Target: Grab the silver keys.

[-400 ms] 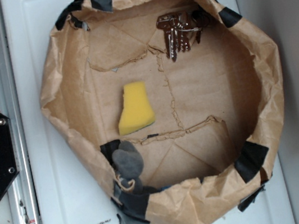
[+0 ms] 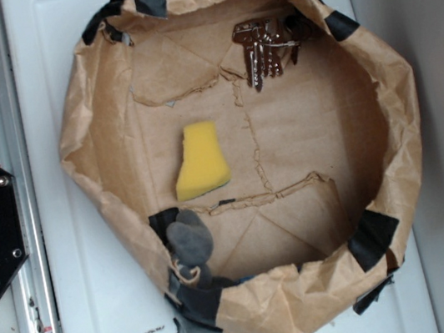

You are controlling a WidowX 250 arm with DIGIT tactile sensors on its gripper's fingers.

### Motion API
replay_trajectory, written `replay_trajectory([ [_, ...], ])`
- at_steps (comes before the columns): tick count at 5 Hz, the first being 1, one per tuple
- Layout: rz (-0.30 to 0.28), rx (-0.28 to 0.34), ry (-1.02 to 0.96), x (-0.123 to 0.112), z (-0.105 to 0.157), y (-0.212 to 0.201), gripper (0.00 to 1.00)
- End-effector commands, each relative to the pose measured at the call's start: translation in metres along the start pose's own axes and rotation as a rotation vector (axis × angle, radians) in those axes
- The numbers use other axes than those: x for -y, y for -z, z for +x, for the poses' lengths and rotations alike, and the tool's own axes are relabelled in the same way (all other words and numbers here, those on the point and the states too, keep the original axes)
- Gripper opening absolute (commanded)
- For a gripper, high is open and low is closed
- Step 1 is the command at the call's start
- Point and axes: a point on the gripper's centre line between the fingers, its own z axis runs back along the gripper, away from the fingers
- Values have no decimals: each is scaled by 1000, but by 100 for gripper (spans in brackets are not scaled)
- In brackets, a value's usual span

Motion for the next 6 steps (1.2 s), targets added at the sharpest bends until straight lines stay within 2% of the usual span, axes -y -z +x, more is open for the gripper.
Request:
replay_trajectory([
  [1,16,213,-44,-34,31,41,100],
  [2,33,289,-65,-52,39,55,100],
  [3,43,272,-88,-58,57,60,100],
  [4,79,192,-59,-42,67,60,100],
  [5,65,137,-42,-25,88,52,100],
  [6,65,137,-42,-25,88,52,100],
])
